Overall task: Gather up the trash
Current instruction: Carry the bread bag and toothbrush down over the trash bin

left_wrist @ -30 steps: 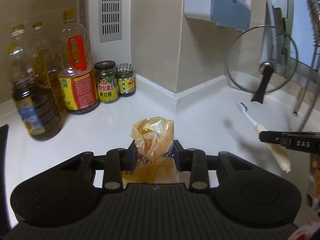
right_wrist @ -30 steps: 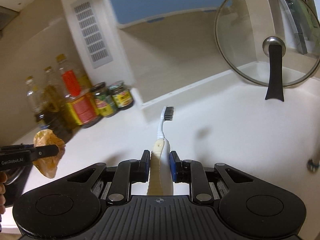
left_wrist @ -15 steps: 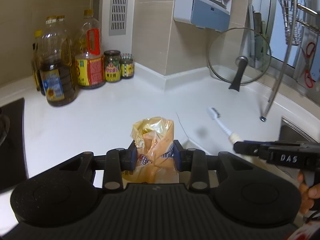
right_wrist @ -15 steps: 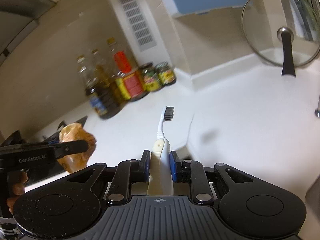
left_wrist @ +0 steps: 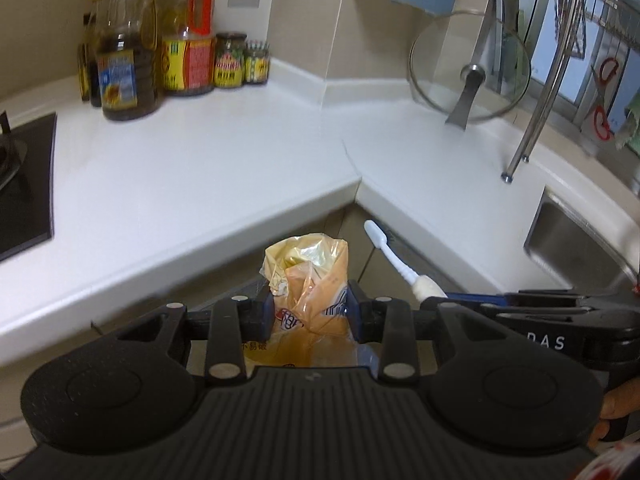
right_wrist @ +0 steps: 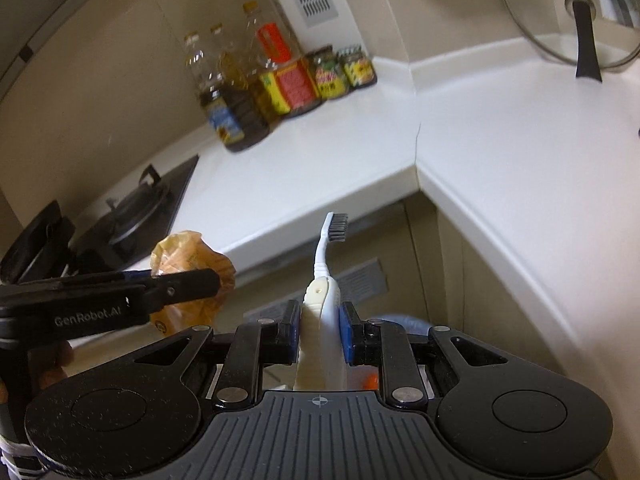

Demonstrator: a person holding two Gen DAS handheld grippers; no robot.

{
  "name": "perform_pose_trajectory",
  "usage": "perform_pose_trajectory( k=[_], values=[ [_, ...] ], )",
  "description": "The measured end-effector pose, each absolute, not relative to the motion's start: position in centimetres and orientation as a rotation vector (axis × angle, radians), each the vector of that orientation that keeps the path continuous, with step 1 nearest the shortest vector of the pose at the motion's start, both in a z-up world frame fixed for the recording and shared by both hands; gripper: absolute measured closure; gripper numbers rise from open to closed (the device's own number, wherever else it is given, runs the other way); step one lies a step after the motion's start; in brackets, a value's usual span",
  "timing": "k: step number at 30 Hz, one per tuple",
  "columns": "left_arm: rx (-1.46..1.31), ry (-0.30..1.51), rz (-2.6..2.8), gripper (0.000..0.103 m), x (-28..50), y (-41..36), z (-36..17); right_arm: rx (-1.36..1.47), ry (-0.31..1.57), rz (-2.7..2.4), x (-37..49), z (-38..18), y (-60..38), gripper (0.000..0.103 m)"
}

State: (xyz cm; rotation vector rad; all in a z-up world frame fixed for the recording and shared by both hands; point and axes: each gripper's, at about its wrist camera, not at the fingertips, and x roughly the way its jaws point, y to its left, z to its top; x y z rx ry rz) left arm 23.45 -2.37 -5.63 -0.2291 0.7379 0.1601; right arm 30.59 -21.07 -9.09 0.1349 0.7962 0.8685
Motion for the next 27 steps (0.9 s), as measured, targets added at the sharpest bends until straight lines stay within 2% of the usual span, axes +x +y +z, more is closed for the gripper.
perform_pose_trajectory(
  k=[13,27],
  values=[
    [-0.348,0.874,0.239,0.071,23.5,-2.2,-11.9,0.089,0.961,0.909,32.9,-15.7,-20.3,0.082],
    [-0.45,1.034,0.274,0.07,26.6,-2.5,-23.1,0.03,1.128,0.838,36.3,-25.4,-18.9,0.082]
  ],
)
